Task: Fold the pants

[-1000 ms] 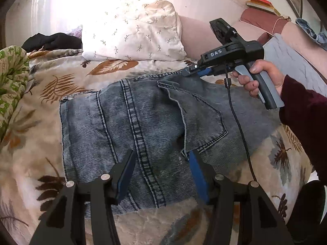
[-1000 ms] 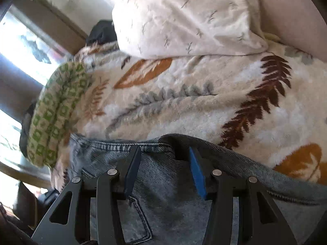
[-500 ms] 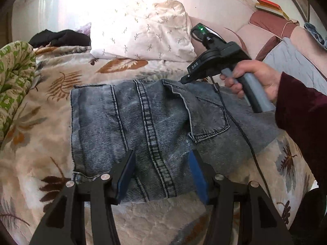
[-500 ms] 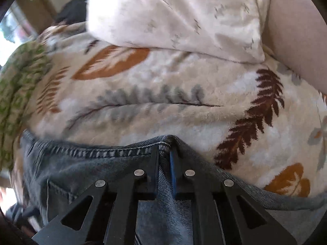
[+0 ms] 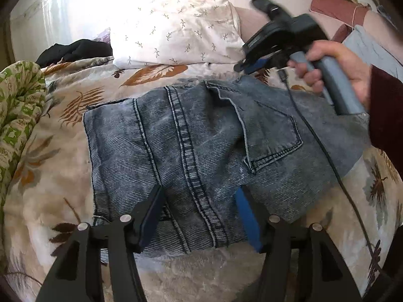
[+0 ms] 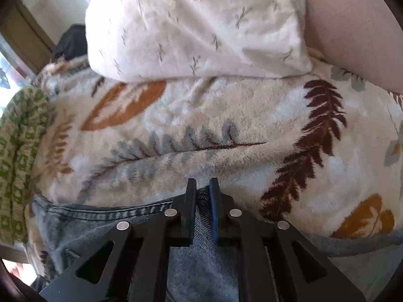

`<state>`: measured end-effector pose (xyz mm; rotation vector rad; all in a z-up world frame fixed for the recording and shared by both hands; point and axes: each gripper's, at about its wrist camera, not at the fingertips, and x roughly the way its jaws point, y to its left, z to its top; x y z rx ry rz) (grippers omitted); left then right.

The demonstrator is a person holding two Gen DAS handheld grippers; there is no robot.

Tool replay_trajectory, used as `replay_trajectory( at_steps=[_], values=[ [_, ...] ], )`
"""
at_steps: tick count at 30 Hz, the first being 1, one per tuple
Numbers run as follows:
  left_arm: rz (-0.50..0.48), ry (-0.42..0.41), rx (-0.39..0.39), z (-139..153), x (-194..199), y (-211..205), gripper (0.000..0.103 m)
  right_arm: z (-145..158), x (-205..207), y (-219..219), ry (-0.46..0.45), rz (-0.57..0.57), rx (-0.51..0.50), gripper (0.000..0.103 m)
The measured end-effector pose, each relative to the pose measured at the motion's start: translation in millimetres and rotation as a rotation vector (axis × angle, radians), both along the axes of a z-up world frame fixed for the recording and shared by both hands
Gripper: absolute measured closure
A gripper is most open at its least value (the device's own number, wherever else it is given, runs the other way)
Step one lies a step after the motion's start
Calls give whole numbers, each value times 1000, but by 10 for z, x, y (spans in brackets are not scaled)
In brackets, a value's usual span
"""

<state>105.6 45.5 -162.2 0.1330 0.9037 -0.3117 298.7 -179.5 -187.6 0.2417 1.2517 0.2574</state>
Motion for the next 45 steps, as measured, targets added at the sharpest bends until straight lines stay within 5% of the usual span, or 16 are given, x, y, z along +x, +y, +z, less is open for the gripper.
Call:
replay_trajectory(
  at_steps=[2, 12, 18, 24, 27, 45],
  values=[
    [13, -19, -20, 57, -17, 25, 41, 224, -126, -77, -53, -12, 19, 76],
    [32, -153, -21, 373, -171, 105, 40, 952, -1197, -837, -164, -93, 26, 69],
    [-5, -163, -28, 360, -271, -9, 40, 997, -2153, -1939, -205, -391, 98, 54],
    [-80, -97, -80, 461, -225, -435, 35, 613, -3066, -2895, -239, -839, 347, 47],
    [-160, -95, -38, 515, -122, -863, 35, 270, -3286, -3203, -144, -1026, 502, 47],
    [-456, -71, 67, 696, 502, -3012, 37, -154, -3368, -3661, -75, -1168, 654, 47]
  ],
)
